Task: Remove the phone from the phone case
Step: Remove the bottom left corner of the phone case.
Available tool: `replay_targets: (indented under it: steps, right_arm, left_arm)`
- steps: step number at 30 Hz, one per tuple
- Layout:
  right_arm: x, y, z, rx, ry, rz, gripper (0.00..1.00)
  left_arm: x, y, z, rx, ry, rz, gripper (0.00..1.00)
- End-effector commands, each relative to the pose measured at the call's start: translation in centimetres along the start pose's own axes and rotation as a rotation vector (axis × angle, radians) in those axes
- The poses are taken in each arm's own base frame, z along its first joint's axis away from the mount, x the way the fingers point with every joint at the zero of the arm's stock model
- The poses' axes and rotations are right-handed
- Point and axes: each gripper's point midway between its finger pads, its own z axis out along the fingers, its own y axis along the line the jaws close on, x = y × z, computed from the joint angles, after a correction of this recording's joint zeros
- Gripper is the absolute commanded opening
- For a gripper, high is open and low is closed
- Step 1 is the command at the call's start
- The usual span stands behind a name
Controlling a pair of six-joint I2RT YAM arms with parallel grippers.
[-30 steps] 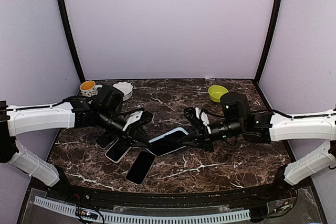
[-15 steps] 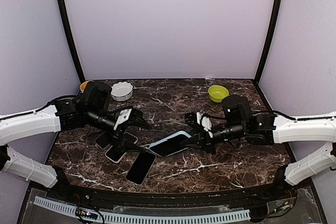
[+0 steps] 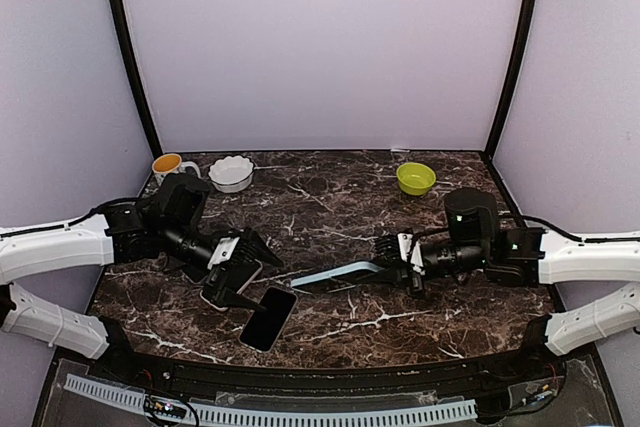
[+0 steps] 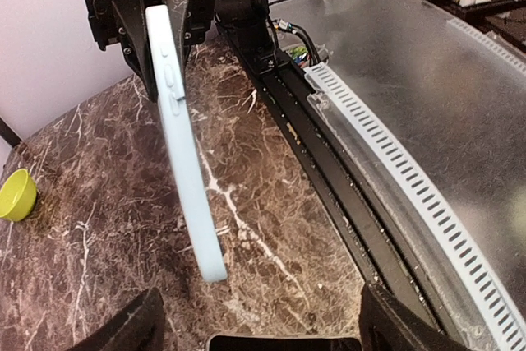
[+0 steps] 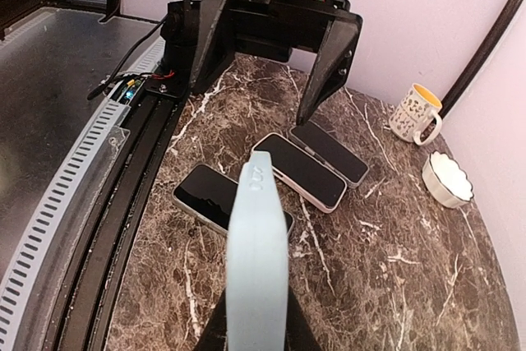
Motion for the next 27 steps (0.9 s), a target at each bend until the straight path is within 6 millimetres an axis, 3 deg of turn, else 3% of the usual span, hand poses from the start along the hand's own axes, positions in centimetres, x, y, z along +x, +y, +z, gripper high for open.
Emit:
replay_targets:
  steps: [1,7,14,27]
  right_arm:
    - [-4.3,-0.5,-0.5,0.003,-0.154,-0.164,0.0]
    - [-4.5,0.1,0.3,-0.072,-0.156,-0.188,0.0]
    - [-5.8,-0.7,0.5,-0.047,-0.184,-0.222,0.0]
    - [-6.8,-0.2,1.1,-0.052,-0.212,-0.242,0.0]
  left_arm:
    - [-1.5,-0.7,0.4,0.051,-0.101,0.085,0.78]
    - [-1.2,-0.8,1.1,0.046,-0.119,0.113,0.68]
    - [-0.6,-1.7,1.9,0.102,-0.111,0.092,0.56]
    - [-0.6,-2.2,3.0,0.118,-0.107,0.118,0.38]
